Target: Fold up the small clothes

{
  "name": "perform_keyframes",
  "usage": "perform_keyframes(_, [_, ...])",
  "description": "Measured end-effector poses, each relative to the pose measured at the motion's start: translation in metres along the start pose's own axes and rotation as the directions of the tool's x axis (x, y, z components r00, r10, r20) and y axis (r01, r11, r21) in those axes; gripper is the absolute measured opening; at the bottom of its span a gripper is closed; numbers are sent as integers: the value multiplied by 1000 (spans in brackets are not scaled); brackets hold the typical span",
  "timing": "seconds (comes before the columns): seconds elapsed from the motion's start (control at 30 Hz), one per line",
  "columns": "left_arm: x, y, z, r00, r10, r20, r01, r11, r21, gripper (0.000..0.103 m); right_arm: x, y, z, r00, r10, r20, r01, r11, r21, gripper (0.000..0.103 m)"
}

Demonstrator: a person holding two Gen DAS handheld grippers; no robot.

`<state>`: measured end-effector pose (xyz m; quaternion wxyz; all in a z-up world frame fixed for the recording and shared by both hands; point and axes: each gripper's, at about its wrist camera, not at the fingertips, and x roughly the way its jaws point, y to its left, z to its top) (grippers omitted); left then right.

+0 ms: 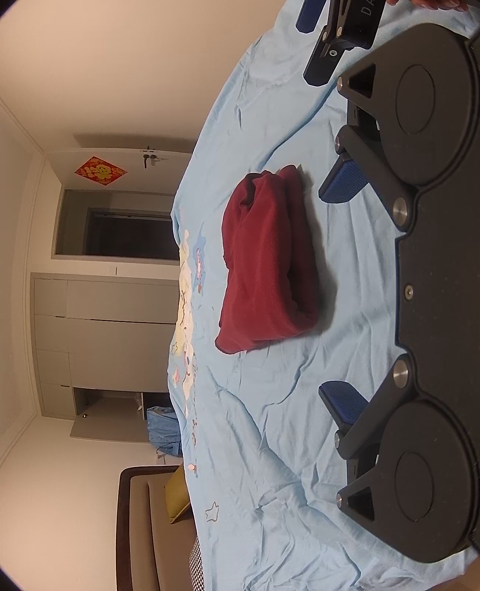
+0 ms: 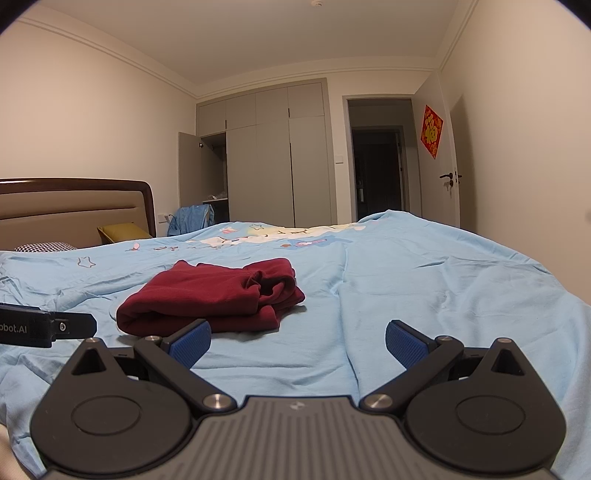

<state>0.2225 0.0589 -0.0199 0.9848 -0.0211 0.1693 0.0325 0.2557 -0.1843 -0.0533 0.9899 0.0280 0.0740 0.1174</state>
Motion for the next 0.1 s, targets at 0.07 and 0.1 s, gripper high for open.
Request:
perform_keyframes(0.07, [0, 0, 0, 1000, -1, -1, 1, 1000, 2, 102, 0, 0, 0, 1000, 0, -1, 0, 1000, 0, 103])
perform_keyframes(0.1, [0, 0, 0, 1000, -1, -2, 1, 1000, 1, 102, 0, 0, 0, 1000, 0, -1, 0, 1000, 0, 103])
